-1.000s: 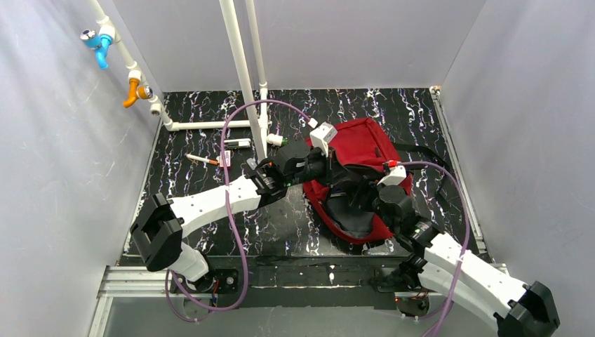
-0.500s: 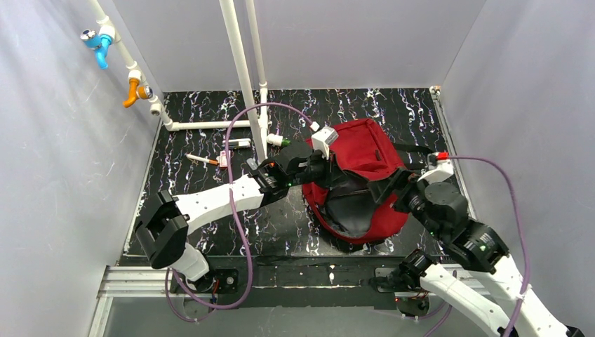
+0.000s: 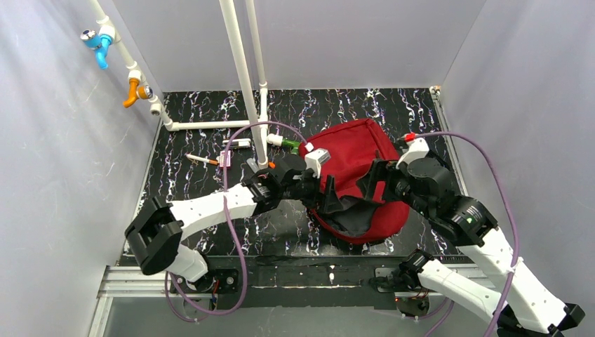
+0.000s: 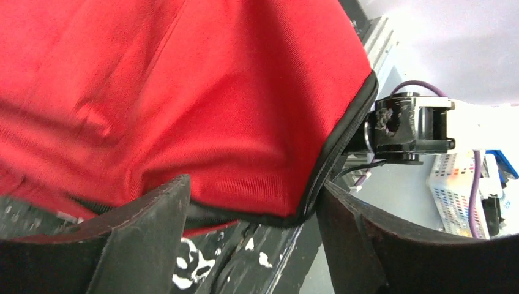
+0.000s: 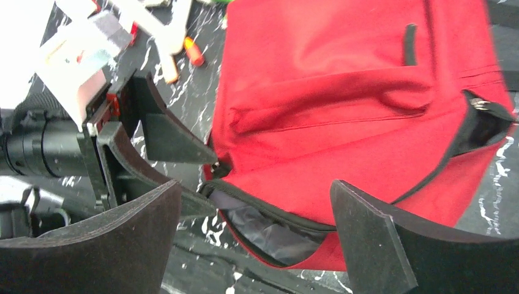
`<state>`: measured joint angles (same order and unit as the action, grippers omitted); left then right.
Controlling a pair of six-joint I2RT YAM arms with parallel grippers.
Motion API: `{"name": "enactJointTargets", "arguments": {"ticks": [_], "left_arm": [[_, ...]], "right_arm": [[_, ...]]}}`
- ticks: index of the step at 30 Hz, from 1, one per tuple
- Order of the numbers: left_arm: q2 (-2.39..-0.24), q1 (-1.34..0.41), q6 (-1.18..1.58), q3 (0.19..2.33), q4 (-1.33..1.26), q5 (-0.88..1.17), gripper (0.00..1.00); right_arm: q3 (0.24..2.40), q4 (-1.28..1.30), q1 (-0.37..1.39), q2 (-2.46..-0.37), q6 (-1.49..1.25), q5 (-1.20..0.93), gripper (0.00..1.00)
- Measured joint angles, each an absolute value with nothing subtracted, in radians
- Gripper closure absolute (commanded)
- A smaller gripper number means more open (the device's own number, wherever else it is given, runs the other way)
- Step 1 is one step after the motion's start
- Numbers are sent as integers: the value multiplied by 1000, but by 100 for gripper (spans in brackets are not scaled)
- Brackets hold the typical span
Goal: Pack the student bag
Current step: Zip the student bag at the center of the board.
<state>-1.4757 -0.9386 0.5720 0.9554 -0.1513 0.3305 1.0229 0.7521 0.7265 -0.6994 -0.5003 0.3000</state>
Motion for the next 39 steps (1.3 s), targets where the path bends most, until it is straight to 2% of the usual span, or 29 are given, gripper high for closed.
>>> {"name": "enactJointTargets", "arguments": {"ticks": [3,6,12,15,17,19,21,24,26,27,30,31,34,39], "left_arm": [[-1414,-938,560,937,-62,281,21],[-1332,-935,559,929,21,195,21],[-1212,-902,624,869,118,28,20],[-1189,-889,668,815,123,-11,28],[-1190,-887,694,790,121,-20,44],[-1201,-885,716,778,121,-23,56],[-1221,-882,728,778,115,-23,66],[-1252,-869,749,778,88,-19,70],[-1278,-859,766,775,58,-15,66],[-1293,-855,773,772,44,-10,63],[-1348,-845,796,770,-3,22,61],[-1374,-843,803,772,-15,37,62],[-1439,-842,812,783,-29,70,73],[-1479,-842,820,785,-41,103,81]], "right_arm": [[1023,742,727,-732,-483,199,10],[991,677,727,-760,-476,55,20],[874,563,742,-820,-511,-141,23],[855,526,786,-854,-525,-164,28],[847,506,828,-879,-534,-166,30],[841,484,915,-930,-554,-125,31],[830,465,1040,-991,-577,-48,40],[810,463,1143,-1028,-601,41,50],[803,463,1160,-1031,-624,109,56],[802,463,1160,-1031,-633,146,58],[793,452,1158,-1027,-658,252,60],[786,449,1158,-1024,-664,283,60],[769,441,1158,-1019,-672,340,61],[761,424,1158,-1042,-673,377,61]]}}
